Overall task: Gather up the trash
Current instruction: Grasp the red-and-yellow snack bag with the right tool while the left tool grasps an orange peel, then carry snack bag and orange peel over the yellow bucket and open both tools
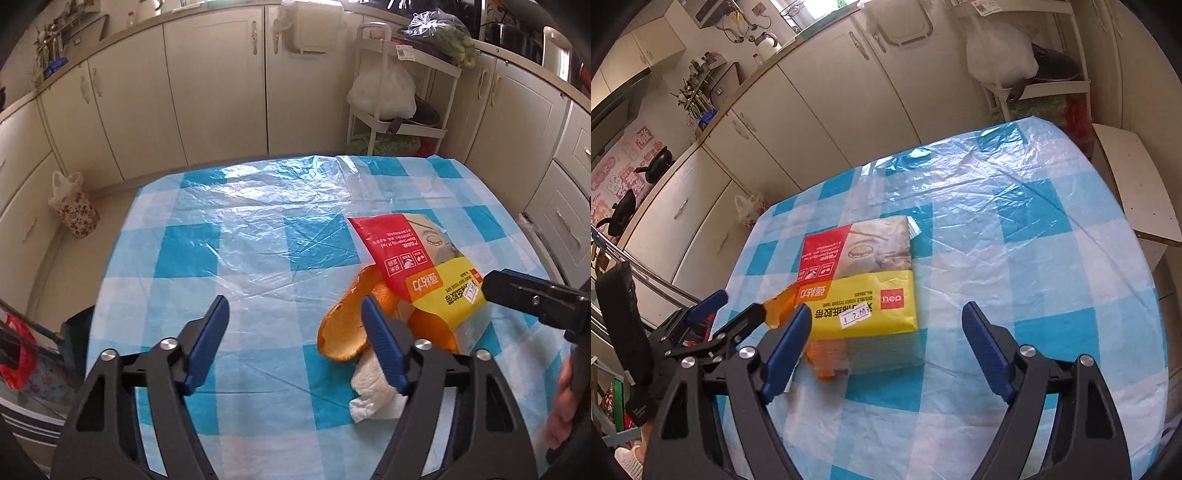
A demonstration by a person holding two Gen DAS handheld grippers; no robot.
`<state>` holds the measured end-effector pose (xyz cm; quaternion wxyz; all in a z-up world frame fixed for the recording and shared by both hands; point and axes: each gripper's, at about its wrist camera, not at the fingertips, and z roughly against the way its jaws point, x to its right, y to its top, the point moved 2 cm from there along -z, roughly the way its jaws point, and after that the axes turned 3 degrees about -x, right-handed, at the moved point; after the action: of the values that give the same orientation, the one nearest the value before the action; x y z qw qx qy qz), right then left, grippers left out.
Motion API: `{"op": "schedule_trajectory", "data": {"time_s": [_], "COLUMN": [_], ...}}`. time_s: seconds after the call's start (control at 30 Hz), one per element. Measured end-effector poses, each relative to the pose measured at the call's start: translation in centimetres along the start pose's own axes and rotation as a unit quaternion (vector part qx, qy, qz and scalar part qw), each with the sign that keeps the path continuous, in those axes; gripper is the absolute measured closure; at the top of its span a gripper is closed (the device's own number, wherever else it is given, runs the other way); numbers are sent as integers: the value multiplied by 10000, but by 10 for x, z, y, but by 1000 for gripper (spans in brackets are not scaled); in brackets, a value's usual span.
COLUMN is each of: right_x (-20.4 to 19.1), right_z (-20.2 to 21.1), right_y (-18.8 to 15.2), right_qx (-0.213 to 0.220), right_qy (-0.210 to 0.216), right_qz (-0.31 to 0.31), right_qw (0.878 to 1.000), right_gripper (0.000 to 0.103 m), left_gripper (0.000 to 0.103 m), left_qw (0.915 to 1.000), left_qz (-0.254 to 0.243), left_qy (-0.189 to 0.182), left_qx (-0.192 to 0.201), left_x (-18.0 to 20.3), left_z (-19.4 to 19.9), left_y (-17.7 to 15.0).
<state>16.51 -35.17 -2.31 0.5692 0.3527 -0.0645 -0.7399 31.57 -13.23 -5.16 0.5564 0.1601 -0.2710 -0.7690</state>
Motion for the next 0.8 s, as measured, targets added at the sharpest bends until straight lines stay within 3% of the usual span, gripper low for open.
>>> {"op": "schedule_trajectory", "data": {"time_s": [0.1,0.17,0.23,0.27,0.3,0.4,0.47,0.63,0.8], "right_x": [2,2,-3,-7,-10,-18,-21,-19,-20], "right_z": [-11,-21,-26,-28,-32,-33,-25,4,40], "right_y": [3,4,6,6,6,1,1,2,-8], "right_qx": [-45,-128,-69,-76,-199,-345,-242,66,304], "right_qy": [-49,-64,-92,-38,134,396,412,718,911], "right_qz": [-53,-69,48,105,118,171,250,111,71], "right_qw": [10000,9999,9999,9999,9996,9985,9985,9973,9953], "right_gripper": [22,22,22,31,48,82,93,99,100], "left_gripper": [52,67,88,93,96,98,98,99,99], "left_qw": [9997,9988,9984,9978,9975,9976,9978,9954,9936], "left_qz": [-89,-160,-149,-99,-65,-20,202,795,971], "left_qy": [-201,-387,-504,-611,-664,-668,-616,-528,-567], "left_qx": [-138,-236,-196,-220,-214,-169,-129,-24,69], "left_x": [8,15,19,20,21,21,10,-29,-45], "left_z": [-12,-18,-18,-19,-18,-11,-3,34,80], "left_y": [-1,-4,-7,-8,-9,-13,-18,-44,-83]}}
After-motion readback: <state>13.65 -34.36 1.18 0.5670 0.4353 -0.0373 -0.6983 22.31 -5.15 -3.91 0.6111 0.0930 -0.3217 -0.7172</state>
